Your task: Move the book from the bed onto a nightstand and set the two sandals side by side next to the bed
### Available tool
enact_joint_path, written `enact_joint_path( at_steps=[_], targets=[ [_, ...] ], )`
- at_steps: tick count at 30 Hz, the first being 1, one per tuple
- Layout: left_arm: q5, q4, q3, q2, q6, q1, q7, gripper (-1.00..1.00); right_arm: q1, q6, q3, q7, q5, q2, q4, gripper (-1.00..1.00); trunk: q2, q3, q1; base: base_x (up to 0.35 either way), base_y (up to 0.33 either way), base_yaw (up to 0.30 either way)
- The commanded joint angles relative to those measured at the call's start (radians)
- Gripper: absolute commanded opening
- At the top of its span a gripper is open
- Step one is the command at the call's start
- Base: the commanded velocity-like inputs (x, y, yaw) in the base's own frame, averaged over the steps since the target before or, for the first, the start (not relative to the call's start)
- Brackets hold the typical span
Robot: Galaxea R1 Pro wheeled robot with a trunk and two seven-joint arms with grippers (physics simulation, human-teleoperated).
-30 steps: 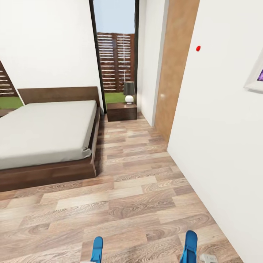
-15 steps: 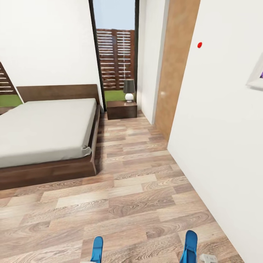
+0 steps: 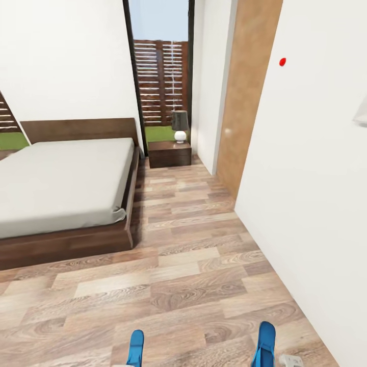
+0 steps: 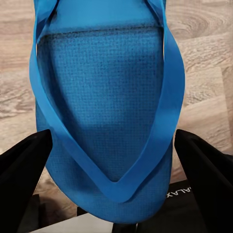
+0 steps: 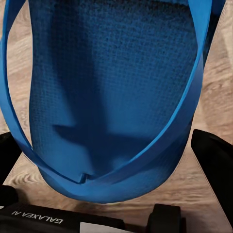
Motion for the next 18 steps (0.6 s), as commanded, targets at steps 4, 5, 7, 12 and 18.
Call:
enact_joint_path(
  at_steps=[4, 5, 7, 12, 18],
  targets=[
    [0.009, 0.001, -0.008, 0.0, -0.004, -0.001, -0.002, -1.0, -0.002, -0.007, 0.008, 0.005, -0.009, 0.0, 0.004, -1.0, 0.0, -0.001, 0.001, 0.327, 0.0, 0.0],
    [0.009, 0.001, -0.008, 0.001, -0.004, -0.001, -0.002, -1.0, -0.002, -0.007, 0.008, 0.005, -0.009, 0.0, 0.004, -1.0, 0.0, -0.001, 0.001, 0.323, 0.0, 0.0],
    [0.009, 0.001, -0.008, 0.001, -0.004, -0.001, -0.002, -1.0, -0.002, -0.007, 0.008, 0.005, -0.009, 0.0, 0.004, -1.0, 0.0, -0.001, 0.001, 0.322, 0.0, 0.0],
    [0.009, 0.001, -0.008, 0.0, -0.004, -0.001, -0.002, -1.0, -0.002, -0.007, 0.008, 0.005, -0.009, 0.0, 0.004, -1.0, 0.0, -0.001, 0.001, 0.322, 0.0, 0.0],
    [0.009, 0.001, -0.008, 0.001, -0.004, -0.001, -0.002, -1.0, -0.002, -0.007, 0.008, 0.005, -0.009, 0.0, 0.004, -1.0, 0.0, -0.001, 0.001, 0.322, 0.0, 0.0]
  ],
)
